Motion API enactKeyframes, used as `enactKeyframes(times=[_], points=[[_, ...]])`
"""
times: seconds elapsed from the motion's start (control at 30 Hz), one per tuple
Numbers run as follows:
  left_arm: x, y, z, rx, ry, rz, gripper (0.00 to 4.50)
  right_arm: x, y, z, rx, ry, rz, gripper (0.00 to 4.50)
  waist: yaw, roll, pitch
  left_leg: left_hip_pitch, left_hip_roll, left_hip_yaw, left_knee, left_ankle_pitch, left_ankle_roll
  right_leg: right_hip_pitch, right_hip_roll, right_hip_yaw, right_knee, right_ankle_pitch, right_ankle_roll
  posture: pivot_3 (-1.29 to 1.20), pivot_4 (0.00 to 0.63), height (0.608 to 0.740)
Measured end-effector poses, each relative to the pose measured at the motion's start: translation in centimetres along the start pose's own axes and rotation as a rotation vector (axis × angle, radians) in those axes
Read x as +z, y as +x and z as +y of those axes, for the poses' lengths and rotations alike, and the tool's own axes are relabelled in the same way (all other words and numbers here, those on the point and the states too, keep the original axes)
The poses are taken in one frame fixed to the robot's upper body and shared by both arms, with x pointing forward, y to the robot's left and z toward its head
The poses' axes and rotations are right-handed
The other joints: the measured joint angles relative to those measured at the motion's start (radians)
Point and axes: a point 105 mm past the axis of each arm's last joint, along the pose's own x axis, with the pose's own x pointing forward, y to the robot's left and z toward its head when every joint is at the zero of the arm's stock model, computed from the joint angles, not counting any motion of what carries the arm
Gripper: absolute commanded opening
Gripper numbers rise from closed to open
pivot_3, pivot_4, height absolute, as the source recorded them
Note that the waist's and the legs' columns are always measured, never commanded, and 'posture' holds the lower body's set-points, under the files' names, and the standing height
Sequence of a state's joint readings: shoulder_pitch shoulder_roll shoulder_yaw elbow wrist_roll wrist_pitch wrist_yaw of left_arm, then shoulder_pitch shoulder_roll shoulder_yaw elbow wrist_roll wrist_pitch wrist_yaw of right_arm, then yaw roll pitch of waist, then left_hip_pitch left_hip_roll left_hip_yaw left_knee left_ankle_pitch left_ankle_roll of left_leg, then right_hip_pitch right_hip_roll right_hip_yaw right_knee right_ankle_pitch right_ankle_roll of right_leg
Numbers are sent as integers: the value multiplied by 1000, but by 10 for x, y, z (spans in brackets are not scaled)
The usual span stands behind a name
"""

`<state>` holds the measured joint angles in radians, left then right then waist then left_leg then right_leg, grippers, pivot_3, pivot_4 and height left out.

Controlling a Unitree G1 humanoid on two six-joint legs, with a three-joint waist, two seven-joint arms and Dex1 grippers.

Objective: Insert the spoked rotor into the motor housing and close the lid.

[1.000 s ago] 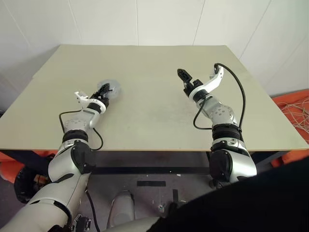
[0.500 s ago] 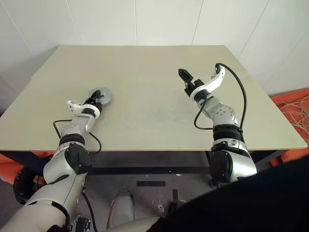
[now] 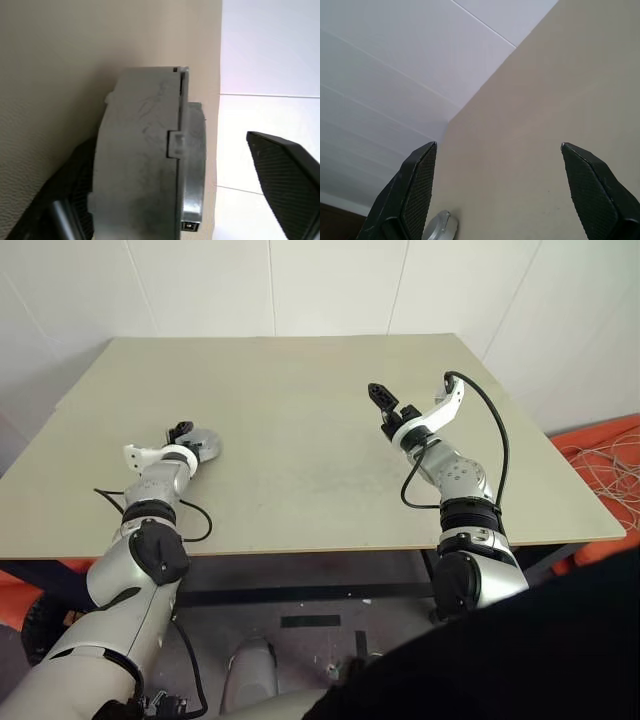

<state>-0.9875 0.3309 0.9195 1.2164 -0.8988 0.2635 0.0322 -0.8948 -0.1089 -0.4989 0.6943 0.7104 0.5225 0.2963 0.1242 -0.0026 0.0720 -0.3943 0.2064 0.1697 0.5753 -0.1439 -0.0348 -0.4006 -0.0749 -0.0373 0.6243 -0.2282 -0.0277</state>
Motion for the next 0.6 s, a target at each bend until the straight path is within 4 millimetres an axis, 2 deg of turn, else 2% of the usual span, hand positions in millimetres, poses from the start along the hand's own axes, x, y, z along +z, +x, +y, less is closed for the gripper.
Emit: enactKeyframes(times=[0.37, 0.47, 0.6], points=[[4, -2, -5, 157, 47, 34, 4464, 1, 0, -1, -11, -1, -8, 4500, 0, 0, 0, 1, 0, 1, -1, 0, 0, 1, 0, 2, -1, 1, 2, 0, 0, 740], [-3, -6, -5, 165, 107, 107, 4464, 1, 0, -1, -13, -1, -11, 4500, 3, 0, 0, 1, 0, 1, -1, 0, 0, 1, 0, 1, -1, 1, 2, 0, 0, 740], [-28, -18, -6, 125, 168, 314, 4464, -2, 1, -4, -22, 6, -5, 4500, 15, 0, 0, 1, 0, 1, 0, 0, 0, 2, -2, 0, 0, 0, 0, 0, 0, 740]])
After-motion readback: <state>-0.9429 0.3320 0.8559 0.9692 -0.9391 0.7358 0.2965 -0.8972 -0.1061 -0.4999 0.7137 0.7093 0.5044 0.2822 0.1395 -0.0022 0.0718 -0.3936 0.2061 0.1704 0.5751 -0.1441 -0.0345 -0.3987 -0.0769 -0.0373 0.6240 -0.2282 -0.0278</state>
